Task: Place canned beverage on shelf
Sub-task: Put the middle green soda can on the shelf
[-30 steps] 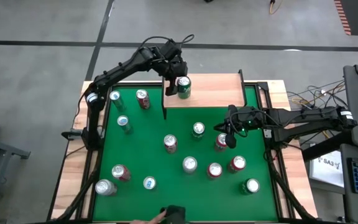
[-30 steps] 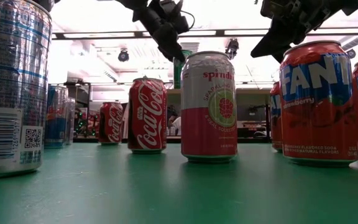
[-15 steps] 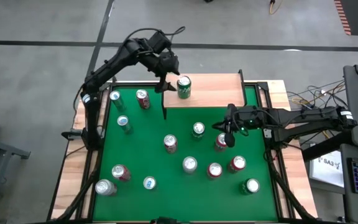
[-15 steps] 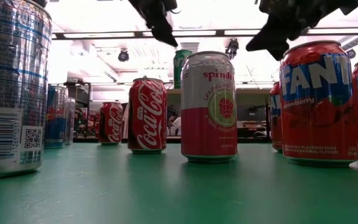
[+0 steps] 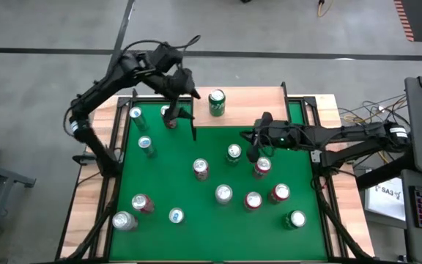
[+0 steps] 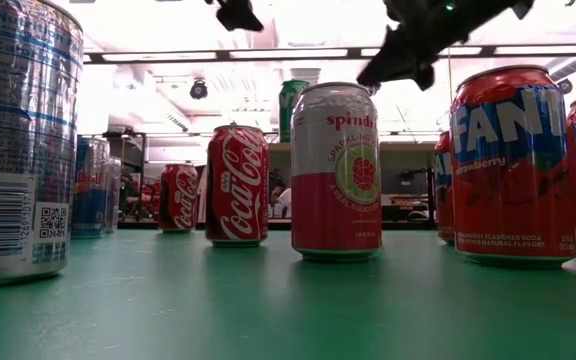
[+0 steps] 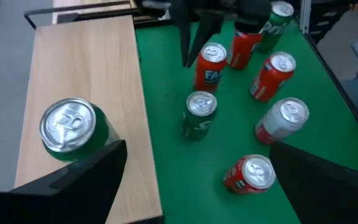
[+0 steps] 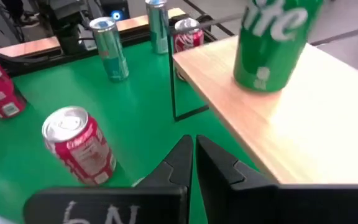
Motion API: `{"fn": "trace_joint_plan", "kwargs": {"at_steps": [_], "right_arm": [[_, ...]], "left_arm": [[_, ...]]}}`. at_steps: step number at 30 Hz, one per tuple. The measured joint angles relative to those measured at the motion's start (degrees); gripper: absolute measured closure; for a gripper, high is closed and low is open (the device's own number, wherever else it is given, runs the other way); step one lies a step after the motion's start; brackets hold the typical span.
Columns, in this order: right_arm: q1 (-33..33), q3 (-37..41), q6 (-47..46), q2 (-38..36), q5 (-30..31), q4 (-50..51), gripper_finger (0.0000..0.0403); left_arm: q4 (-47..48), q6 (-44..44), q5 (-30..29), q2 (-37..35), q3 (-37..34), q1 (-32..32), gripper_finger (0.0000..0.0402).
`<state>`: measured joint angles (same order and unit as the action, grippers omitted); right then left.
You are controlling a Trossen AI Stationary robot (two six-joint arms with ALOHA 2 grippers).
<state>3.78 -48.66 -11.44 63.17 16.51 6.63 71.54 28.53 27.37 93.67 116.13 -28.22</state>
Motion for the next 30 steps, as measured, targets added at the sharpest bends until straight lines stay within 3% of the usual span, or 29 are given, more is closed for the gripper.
{"fn": "trace_joint_plan", "kwargs": {"at_steps": [6, 11, 17, 24, 30], "right_arm": [[1.6, -8.6, 3.8, 7.1, 0.0, 2.2, 0.039], [2.6, -15.3, 6.4, 11.8, -0.2, 6.0, 0.039], [4.1, -21.4, 7.0, 15.3, -0.2, 11.5, 0.039], [5.9, -23.4, 5.5, 15.0, -0.3, 16.3, 0.039], [8.7, -23.2, 5.5, 14.2, -0.1, 16.6, 0.039]], "left_arm": [[-15.6, -10.9, -1.7, -13.9, -18.3, 3.0, 0.0022], [-33.4, -18.2, -8.3, -24.7, -36.5, 6.7, 0.0021], [-52.0, -20.7, -10.7, -34.2, -54.8, 9.2, 0.0021], [-66.5, -26.4, -23.9, -41.5, -69.2, 10.2, 0.0021], [-80.2, -33.0, -25.2, -46.3, -80.5, 10.2, 0.0021]]}}
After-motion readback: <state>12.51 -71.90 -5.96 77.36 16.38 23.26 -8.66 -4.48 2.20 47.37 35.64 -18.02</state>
